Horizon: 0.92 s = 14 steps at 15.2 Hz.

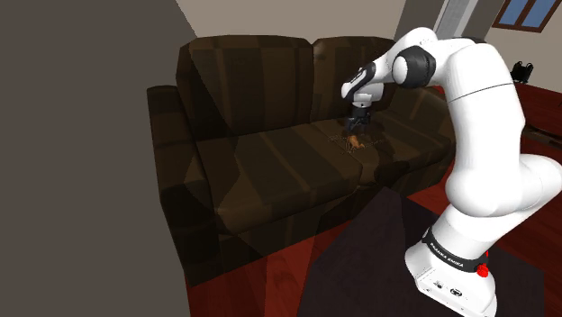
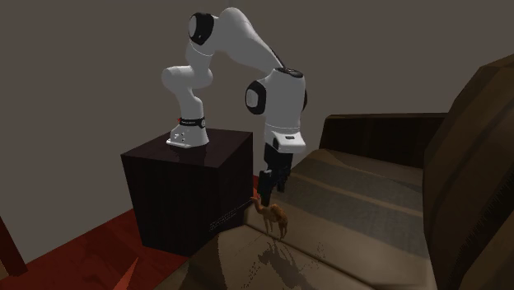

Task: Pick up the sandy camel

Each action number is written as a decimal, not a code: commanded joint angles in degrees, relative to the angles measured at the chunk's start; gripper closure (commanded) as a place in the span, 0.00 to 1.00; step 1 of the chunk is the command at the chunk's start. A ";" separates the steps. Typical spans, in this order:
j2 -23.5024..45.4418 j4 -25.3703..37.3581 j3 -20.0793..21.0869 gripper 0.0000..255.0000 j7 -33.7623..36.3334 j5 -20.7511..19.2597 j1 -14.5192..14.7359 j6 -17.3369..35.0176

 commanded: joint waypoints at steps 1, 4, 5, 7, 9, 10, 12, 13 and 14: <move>1.79 1.51 0.24 0.00 -0.16 0.27 -0.54 0.32; 3.38 1.80 0.57 0.00 -0.19 0.58 -0.78 1.61; 3.92 1.92 0.68 0.00 -0.20 0.68 -0.87 2.03; 5.36 2.31 0.96 0.00 -0.22 0.93 -1.09 3.08; 5.35 2.30 0.96 0.00 -0.22 0.93 -1.09 3.09; 5.24 2.08 0.95 1.00 -0.19 0.93 -1.02 3.18; 5.29 2.16 0.96 1.00 -0.19 0.93 -1.04 3.17; 5.29 2.15 0.96 1.00 -0.20 0.93 -1.04 3.17; 5.28 2.12 0.96 1.00 -0.20 0.93 -1.04 3.19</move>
